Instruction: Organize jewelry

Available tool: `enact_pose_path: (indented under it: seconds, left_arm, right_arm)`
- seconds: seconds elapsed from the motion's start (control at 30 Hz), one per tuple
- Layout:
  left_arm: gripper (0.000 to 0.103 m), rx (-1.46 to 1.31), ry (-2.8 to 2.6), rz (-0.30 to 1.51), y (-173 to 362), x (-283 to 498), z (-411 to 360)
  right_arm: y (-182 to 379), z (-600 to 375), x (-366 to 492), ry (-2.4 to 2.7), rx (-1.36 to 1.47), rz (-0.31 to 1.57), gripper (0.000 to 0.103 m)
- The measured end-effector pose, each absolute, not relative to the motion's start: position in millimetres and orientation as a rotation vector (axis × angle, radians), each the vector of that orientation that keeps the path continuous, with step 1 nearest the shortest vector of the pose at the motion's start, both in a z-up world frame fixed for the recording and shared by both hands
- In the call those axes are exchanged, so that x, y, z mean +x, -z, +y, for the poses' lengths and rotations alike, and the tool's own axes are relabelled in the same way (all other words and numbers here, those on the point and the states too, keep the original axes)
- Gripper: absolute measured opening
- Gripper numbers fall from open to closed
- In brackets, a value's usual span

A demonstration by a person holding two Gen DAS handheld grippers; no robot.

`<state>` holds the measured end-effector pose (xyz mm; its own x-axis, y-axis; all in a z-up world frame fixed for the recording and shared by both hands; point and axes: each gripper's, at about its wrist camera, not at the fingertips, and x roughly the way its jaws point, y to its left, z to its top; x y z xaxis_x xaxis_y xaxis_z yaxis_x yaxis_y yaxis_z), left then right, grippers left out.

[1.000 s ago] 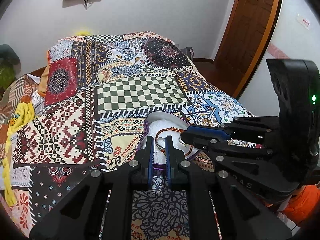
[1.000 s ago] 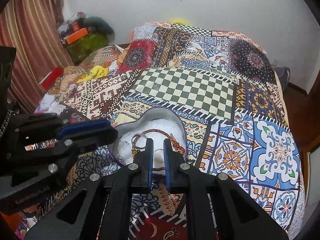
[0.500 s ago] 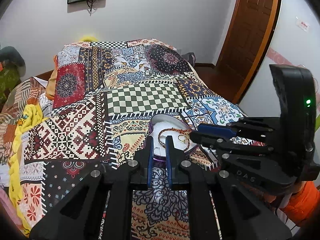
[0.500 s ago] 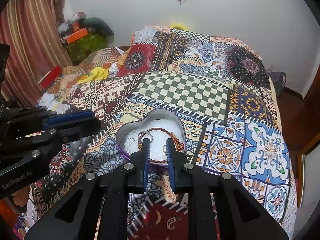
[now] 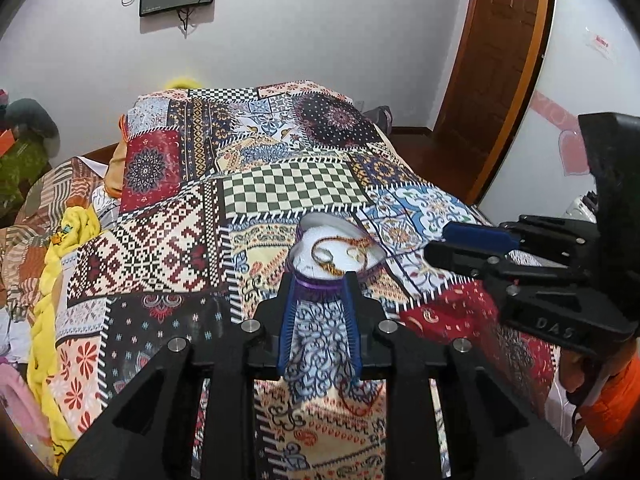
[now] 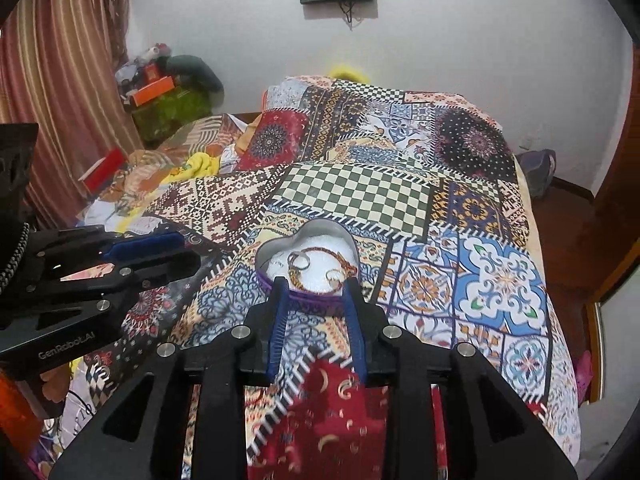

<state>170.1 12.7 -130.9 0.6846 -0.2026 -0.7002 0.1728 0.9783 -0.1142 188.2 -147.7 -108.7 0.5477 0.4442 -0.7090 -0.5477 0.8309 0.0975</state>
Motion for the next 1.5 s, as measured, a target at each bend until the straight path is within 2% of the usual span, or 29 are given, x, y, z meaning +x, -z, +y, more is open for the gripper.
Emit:
enact_pose_path:
  seconds: [0.7, 1.17, 1.3, 1.5]
  left_arm:
    - [0.022, -0.052, 0.206, 0.967, 186, 139, 16]
    - [0.022, -0.084, 0.22, 0.995, 197, 147, 14]
    - [0.022, -0.078, 0.215, 0.997, 197, 150, 13]
    - [0.022, -0.076, 0.235, 0.996, 195, 151, 8]
  right_arm:
    - [158, -137, 151, -0.605, -0.174, 0.918, 0.026]
    - [174, -131, 154, -0.653, -0.153, 0.959, 0.025]
    - [173, -131, 151, -0.67, -0.147, 0.95, 0.011]
    - [169, -137, 153, -0.658, -0.126, 0.934, 0.01]
